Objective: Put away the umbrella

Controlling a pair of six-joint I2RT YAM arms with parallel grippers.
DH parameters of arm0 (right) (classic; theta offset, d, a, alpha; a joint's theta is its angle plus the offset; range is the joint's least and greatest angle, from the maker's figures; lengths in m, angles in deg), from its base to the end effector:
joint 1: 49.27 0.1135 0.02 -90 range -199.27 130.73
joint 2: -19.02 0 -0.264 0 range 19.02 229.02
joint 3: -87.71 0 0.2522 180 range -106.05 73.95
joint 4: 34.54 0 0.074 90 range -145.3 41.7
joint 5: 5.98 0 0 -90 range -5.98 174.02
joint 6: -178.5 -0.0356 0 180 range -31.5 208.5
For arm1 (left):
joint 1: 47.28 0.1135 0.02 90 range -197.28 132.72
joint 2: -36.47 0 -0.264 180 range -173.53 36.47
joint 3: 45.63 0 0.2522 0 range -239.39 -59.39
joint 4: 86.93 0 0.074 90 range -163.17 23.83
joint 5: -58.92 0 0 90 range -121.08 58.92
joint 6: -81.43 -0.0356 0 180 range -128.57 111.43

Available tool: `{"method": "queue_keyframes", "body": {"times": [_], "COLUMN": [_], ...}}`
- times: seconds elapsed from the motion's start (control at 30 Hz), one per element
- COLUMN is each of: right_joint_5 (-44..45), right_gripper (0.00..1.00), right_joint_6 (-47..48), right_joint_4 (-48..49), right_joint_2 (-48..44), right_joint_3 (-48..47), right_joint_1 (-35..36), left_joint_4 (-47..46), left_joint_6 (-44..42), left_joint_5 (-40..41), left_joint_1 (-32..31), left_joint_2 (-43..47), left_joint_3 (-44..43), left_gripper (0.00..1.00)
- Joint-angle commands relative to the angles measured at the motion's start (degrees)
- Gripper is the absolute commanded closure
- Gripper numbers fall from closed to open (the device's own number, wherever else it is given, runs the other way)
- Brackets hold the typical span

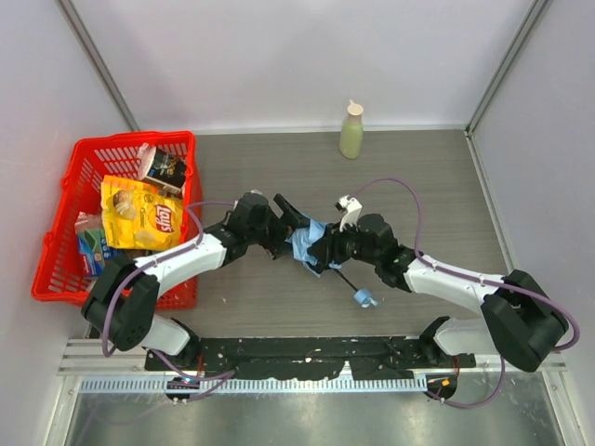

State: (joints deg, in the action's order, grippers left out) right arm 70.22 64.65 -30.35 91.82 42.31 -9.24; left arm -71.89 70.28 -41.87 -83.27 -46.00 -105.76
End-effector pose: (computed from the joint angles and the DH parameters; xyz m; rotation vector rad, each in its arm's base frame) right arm 0.1979 0.1773 0.2068 -0.4584 2.0423 0.9420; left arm 0.2431 -0.1848 0.2132 -0.8178 2.4081 -1.1876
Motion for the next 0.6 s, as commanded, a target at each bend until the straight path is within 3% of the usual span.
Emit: {"method": "queue_keyframes", "body": {"times": [0.0,0.13,0.23,0.47,0.57], "right_joint_5": [-2.1,-2.2,-1.93,-2.81,-2.99], "right_gripper": [0.99,0.99,0.99,0.99,0.99], "right_joint_6": [-1.19,-0.14,0.48,1.0,1.27], "right_joint_4": [9.38,9.38,9.29,9.29,6.92], "right_joint_2": [-0.2,0.68,1.47,2.53,1.92], "right_joint_3": [-3.52,-4.39,-4.92,-5.72,-5.72], "right_joint_1": [1.8,2.95,3.12,3.3,3.3], "left_joint_4": [-8.04,-6.11,-6.11,-5.59,-4.8], "left_joint_6": [3.59,3.42,3.59,4.03,3.59], "left_joint_5": [-1.86,-1.96,-2.4,-2.49,-2.05], "left_joint_1": [-0.14,-0.84,-0.93,-1.01,-1.01], "left_joint_2": [-0.84,-0.67,0.03,1.09,0.83], "left_joint_3": [0.67,-0.74,-0.91,-0.91,-1.62], "left_gripper": [0.0,0.0,0.1,0.59,0.89]}}
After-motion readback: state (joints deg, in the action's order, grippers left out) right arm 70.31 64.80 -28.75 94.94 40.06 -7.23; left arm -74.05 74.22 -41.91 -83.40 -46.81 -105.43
